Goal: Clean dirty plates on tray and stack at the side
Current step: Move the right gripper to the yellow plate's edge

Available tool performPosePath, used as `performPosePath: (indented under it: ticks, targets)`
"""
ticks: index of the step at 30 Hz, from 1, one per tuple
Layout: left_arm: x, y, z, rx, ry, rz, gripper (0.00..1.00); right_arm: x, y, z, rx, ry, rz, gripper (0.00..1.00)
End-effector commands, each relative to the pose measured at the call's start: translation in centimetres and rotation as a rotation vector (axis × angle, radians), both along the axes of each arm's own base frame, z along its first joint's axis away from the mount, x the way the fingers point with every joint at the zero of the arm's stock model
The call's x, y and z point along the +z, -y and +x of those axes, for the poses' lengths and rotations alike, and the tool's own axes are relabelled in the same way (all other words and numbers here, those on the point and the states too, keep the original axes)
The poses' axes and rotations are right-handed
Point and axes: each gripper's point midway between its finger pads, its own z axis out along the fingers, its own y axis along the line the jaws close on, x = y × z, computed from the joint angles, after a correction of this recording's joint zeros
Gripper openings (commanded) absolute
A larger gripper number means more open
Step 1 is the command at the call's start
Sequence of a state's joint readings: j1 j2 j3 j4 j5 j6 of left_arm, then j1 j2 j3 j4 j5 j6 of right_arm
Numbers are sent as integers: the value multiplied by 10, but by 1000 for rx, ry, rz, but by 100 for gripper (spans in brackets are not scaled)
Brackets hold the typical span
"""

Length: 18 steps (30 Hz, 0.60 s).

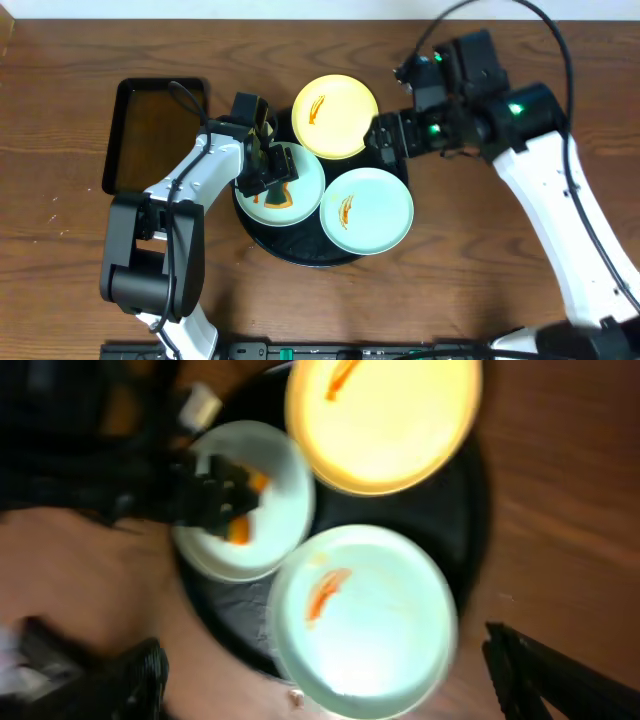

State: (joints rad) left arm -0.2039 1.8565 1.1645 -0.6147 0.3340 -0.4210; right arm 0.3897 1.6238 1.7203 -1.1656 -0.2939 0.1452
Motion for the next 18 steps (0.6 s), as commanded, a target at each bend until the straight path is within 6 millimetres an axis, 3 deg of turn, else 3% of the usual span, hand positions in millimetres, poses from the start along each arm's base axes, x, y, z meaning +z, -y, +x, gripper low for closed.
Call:
performPosePath:
  ticks: [1,2,4,5,6,9,14,15,18]
  targets:
    - [-1,-1,0,-7,3,9,72,-17,-11,18,16,9,-92,99]
    - [-1,-1,0,-7,3,9,72,-21,-24,15,50,-14,-56,99]
    - [-1,-1,0,-7,2,9,72,-28,-46,8,115,-53,1,89]
    - [-1,-1,0,-7,3,8,91,-31,-51,12,123,-42,0,94]
    - [-1,-1,0,-7,3,9,91,-35,-57,16,122,-39,7,98]
    - [-2,-5,1,-3,8,33,91,-54,-70,29,123,-42,4,99]
    - [-4,-11,-2,2,-2,65,92,-98,-75,46,26,-129,-23,24]
    - [-4,-11,-2,2,-2,65,91,-107,-75,47,6,-152,-27,23]
    - [-4,-11,-2,2,-1,65,92,-135,-78,53,-22,-203,-40,45]
